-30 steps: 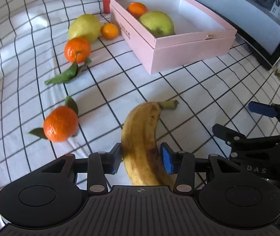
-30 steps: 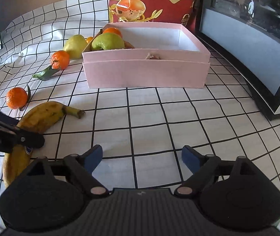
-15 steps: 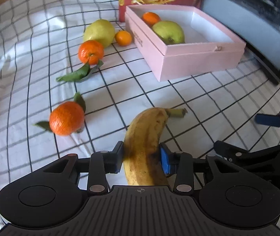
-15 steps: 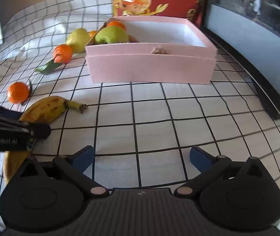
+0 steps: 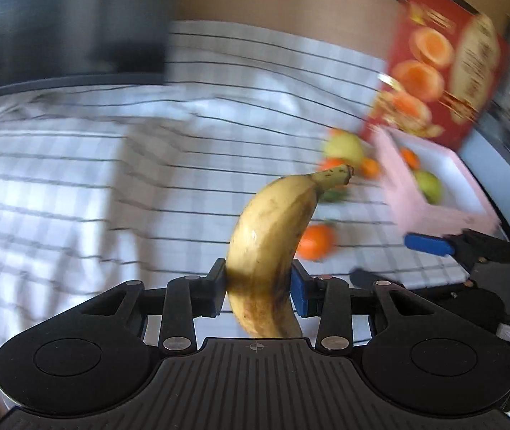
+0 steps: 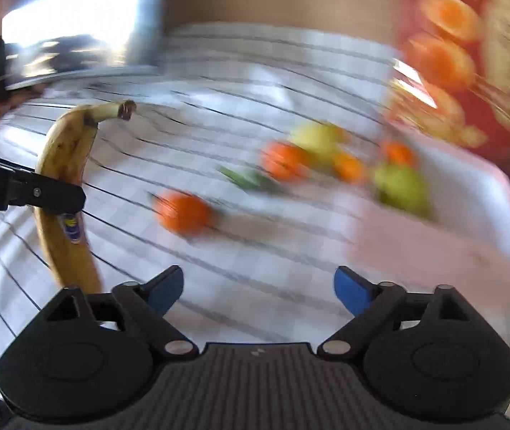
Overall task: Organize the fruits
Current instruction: 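Grasp the tangerine on the cloth with the right gripper while the left holds the banana, then release the banana into the pink box with the left gripper while the right carries the tangerine over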
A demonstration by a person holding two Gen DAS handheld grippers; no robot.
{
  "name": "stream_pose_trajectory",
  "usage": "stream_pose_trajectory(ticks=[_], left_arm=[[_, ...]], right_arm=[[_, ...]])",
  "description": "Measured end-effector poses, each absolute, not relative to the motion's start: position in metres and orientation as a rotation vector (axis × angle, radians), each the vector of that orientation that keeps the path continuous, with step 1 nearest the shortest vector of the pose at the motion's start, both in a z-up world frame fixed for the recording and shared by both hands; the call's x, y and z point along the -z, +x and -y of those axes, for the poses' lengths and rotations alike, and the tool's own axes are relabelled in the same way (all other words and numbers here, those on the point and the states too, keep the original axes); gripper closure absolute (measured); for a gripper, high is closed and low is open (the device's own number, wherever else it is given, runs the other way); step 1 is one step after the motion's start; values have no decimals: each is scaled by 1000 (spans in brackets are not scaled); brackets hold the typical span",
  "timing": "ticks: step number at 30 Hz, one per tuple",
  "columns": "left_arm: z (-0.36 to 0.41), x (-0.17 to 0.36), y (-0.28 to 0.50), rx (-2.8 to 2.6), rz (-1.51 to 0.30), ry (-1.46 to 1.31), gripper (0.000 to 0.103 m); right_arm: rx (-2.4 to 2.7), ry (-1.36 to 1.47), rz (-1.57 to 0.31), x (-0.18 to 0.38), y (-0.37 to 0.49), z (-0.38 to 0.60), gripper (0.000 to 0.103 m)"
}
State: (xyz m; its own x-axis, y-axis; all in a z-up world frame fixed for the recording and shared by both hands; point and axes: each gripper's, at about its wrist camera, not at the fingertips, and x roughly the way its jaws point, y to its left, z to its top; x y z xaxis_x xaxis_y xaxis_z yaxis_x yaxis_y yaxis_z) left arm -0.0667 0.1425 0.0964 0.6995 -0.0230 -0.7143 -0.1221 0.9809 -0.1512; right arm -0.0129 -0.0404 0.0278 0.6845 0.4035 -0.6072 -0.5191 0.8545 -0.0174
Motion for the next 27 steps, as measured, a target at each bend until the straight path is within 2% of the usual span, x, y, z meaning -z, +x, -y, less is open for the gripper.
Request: stream_pose_trajectory(ticks=[7,8,9,11,15,19,23,27], left_arm=[[-172,-99,-98,-157,-797,-239,62],[-173,-100,-101,-155,-795,-241,62],[-174,-101,-104,-153,-791,-242,62],[-172,-105,-107,-140,-778,-235,62],[-160,-128,-96,-83,-710,-199,62],[-141,-163,-69,21,-614,-169,62],[-104,-197,-22,166,-537,-112,62],[-53,-213,39,333,-546,-87,62]], right_arm=[[-560,-282,-650,-13,27,-17,30],[-560,-289,-667,-10,28,-19,37],[-565,-294,-681,-9,29,-19,49],[-585,-298,-694,-8,30,-19,57],[-566,-260,-669,-23,23,-6,58],[-508,-139,-589,-64,9,37,58],[-377,-61,-500,-100,-7,98,58],[-202,-25,-458,-117,-25,162,58]])
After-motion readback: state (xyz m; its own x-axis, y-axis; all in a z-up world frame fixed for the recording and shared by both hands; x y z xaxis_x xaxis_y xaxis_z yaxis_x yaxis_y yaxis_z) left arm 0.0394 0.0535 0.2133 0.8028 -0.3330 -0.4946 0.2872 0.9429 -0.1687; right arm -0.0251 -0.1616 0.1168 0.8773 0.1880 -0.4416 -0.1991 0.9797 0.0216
